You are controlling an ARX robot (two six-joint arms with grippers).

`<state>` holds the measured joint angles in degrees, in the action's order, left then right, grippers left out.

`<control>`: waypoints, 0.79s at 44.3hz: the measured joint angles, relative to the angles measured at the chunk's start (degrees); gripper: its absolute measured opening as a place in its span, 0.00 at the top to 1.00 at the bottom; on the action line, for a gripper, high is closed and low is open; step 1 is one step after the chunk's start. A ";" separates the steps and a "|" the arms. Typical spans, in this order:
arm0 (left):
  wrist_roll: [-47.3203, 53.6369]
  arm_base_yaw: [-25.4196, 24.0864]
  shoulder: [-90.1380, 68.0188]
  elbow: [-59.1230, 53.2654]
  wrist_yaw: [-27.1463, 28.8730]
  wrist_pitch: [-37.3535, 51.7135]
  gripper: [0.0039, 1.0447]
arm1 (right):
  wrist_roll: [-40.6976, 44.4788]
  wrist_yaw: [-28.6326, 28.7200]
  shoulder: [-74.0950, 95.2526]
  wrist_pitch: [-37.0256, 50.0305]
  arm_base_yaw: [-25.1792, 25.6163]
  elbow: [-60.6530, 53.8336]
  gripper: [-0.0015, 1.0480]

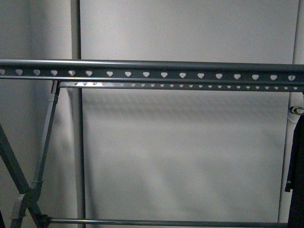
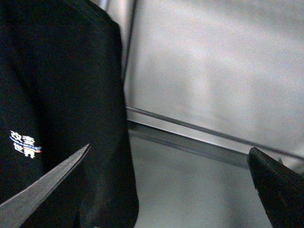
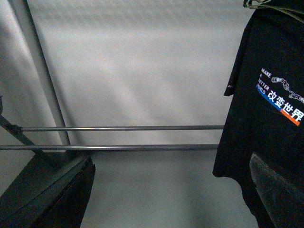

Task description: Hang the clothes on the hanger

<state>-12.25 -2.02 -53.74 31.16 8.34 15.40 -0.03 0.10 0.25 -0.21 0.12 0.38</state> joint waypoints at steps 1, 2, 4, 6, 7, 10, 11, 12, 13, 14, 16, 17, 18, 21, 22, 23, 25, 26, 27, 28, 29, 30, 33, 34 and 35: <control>-2.08 -0.52 -3.63 3.02 2.60 -0.20 0.06 | 0.00 0.00 0.00 0.00 0.00 0.00 0.07; -4.96 -1.11 -7.04 6.14 5.03 -0.74 0.06 | 0.00 0.00 0.00 0.00 0.00 0.00 0.07; -8.31 -1.95 -12.15 11.30 8.26 -1.97 0.06 | 0.00 0.00 0.00 0.00 0.00 0.00 0.07; -11.67 -2.73 -16.57 16.24 10.84 -3.61 0.06 | 0.00 0.00 0.00 0.00 0.00 0.00 0.07; -13.44 -3.23 -18.88 19.10 12.33 -5.25 0.06 | 0.00 -0.02 0.00 0.00 0.00 0.00 0.07; -17.35 -4.39 -24.30 25.66 15.08 -8.02 0.06 | 0.00 0.00 0.00 0.00 0.00 0.00 0.07; -18.23 -4.79 -26.01 27.85 15.67 -9.05 0.06 | 0.00 0.00 0.00 0.00 0.00 0.00 0.07; -18.78 -5.07 -27.02 29.09 16.00 -9.62 0.06 | 0.00 0.00 0.00 0.00 0.00 0.00 0.07; -19.39 -5.38 -27.93 30.36 16.22 -10.08 0.06 | 0.00 0.00 0.00 0.00 0.00 0.00 0.07; -19.93 -5.66 -28.79 31.50 16.66 -10.86 0.06 | 0.00 0.00 0.00 0.00 0.00 0.00 0.07; -20.63 -6.12 -29.99 33.20 17.07 -11.74 0.06 | 0.00 -0.02 0.00 0.00 0.00 0.00 0.07; -21.09 -6.45 -30.73 34.25 17.22 -12.28 0.06 | 0.02 -0.02 0.00 0.00 0.00 0.00 0.07; -21.75 -6.88 -31.74 35.82 17.46 -13.22 0.06 | 0.00 0.00 0.00 0.00 0.00 0.00 0.07; -23.19 -8.07 -34.42 39.67 18.58 -15.85 0.15 | 0.00 -0.02 0.00 0.00 0.00 0.00 0.07; -23.80 -8.48 -35.45 40.96 18.84 -16.65 0.20 | 0.00 0.00 0.00 0.00 0.00 0.00 0.07; -24.06 -8.85 -36.44 42.12 19.21 -17.22 0.25 | 0.00 0.00 0.00 0.00 0.00 0.00 0.07; -24.41 -9.40 -37.97 43.80 19.82 -17.79 0.34 | 0.00 -0.02 0.00 0.00 0.00 0.00 0.07; -24.55 -9.68 -38.73 44.68 19.89 -18.12 0.39 | 0.00 0.00 0.00 0.00 0.00 0.00 0.07; -24.85 -9.97 -39.34 45.33 19.91 -18.49 0.44 | 0.00 0.00 0.00 0.00 0.00 0.00 0.07; -24.92 -10.12 -39.56 45.64 19.85 -18.71 0.47 | 0.00 0.00 0.00 0.00 0.00 0.00 0.07; -25.07 -10.27 -39.78 45.79 19.58 -18.84 0.52 | 0.00 0.00 0.00 0.00 0.00 0.00 0.07; -25.20 -10.38 -39.80 45.79 18.95 -18.84 0.57 | 0.00 -0.02 0.00 0.00 0.00 0.00 0.07; -24.96 -10.36 -39.41 45.05 16.96 -18.14 0.71 | 0.00 0.00 0.00 0.00 0.00 0.00 0.07; -24.98 -10.32 -38.82 44.13 15.85 -17.84 0.76 | 0.00 0.00 0.00 0.00 0.00 0.00 0.07; -24.96 -10.25 -38.36 43.28 15.06 -17.53 0.79 | 0.00 0.00 0.00 0.00 0.00 0.00 0.07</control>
<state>-37.21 -12.27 -92.09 74.43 23.40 -2.13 -0.03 0.10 0.25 -0.21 0.12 0.38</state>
